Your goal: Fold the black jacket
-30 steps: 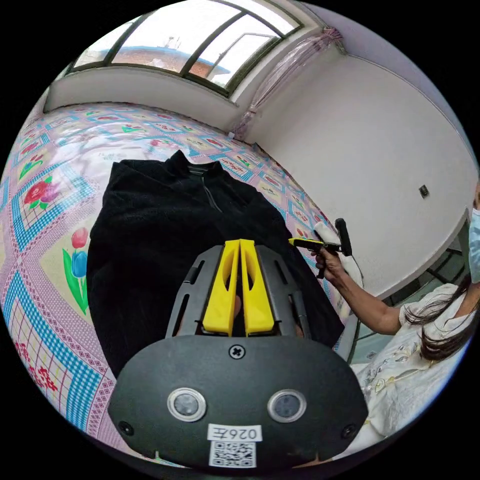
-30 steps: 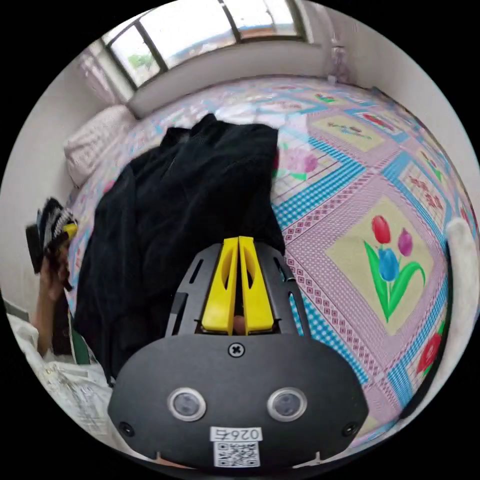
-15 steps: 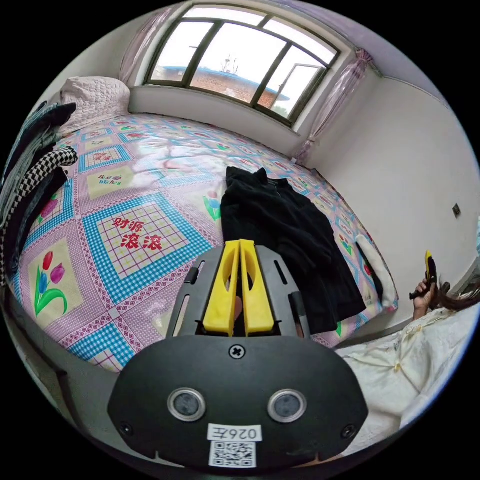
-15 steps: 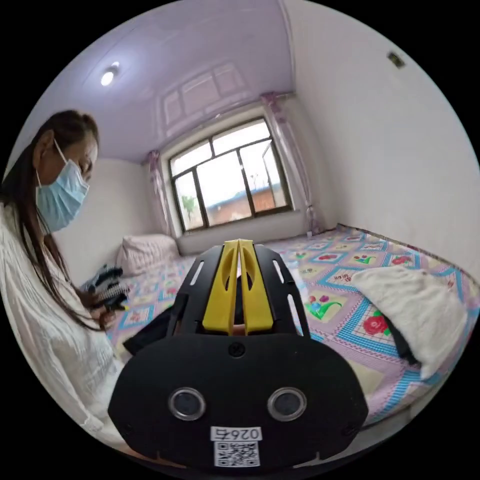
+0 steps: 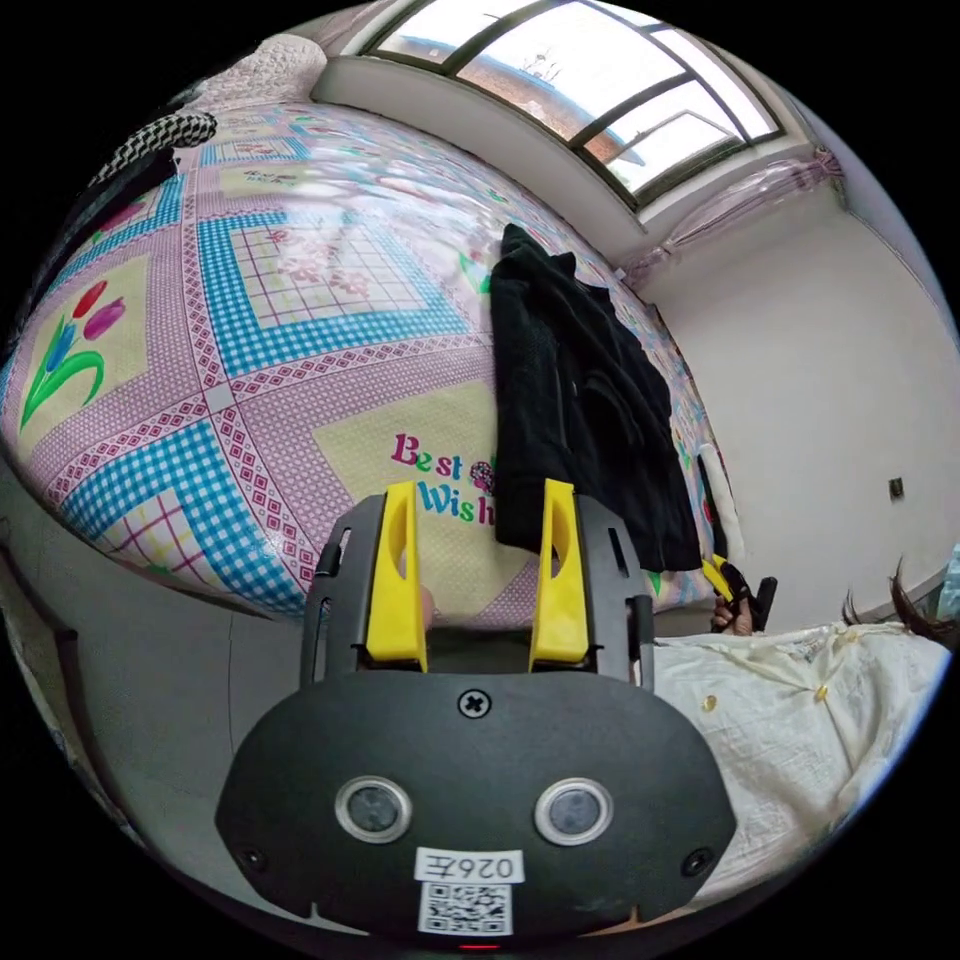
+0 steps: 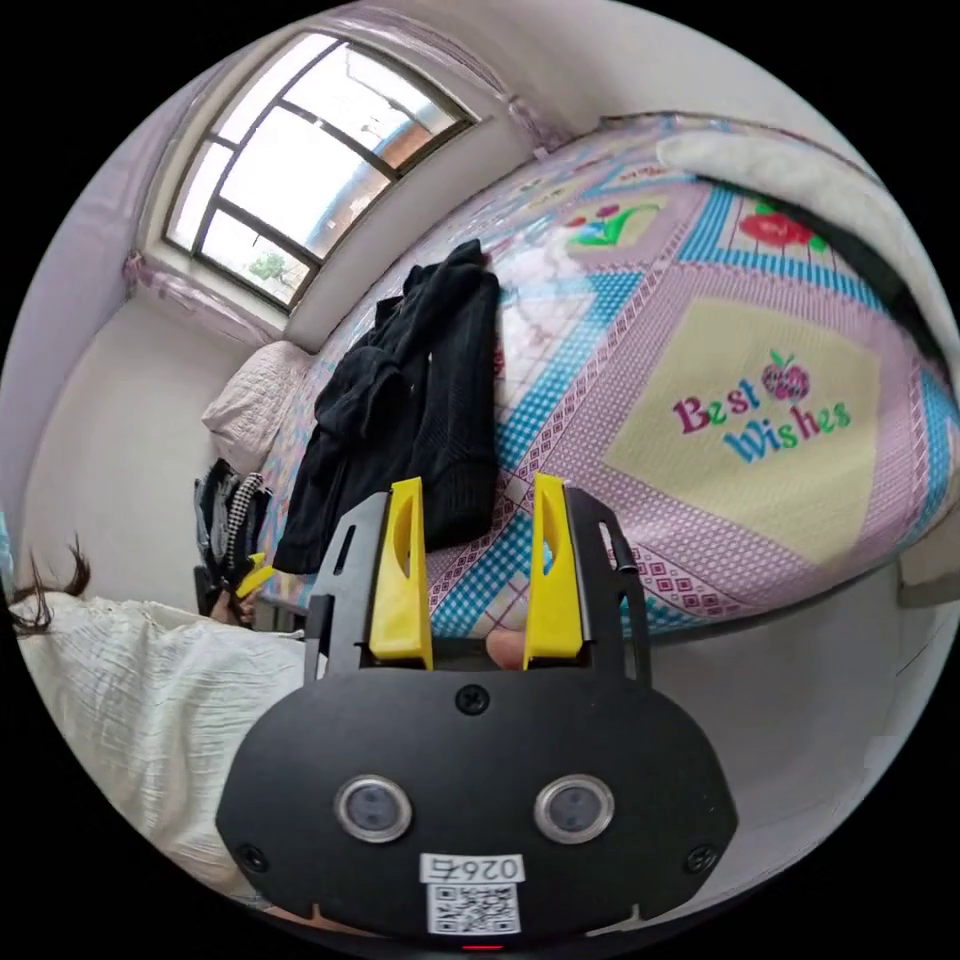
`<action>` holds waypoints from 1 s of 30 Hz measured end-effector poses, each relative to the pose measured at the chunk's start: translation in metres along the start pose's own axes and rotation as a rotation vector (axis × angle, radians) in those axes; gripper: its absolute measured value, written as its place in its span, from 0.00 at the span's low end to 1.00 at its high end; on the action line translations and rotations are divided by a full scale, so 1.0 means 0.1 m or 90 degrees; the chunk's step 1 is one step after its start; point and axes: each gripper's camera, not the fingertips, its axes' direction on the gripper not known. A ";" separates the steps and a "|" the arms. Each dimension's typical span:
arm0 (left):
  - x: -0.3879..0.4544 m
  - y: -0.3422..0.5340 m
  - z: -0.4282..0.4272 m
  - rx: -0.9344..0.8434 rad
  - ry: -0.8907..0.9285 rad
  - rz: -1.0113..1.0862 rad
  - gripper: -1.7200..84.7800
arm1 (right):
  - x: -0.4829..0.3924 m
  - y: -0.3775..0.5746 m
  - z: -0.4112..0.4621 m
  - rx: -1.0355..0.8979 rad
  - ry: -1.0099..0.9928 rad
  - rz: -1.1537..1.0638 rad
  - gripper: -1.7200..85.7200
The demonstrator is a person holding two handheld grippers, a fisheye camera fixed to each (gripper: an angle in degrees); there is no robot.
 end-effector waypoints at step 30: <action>-0.11 -0.17 -0.94 0.007 0.370 -0.005 0.05 | 0.44 -1.15 -1.87 -0.088 -0.364 0.072 0.03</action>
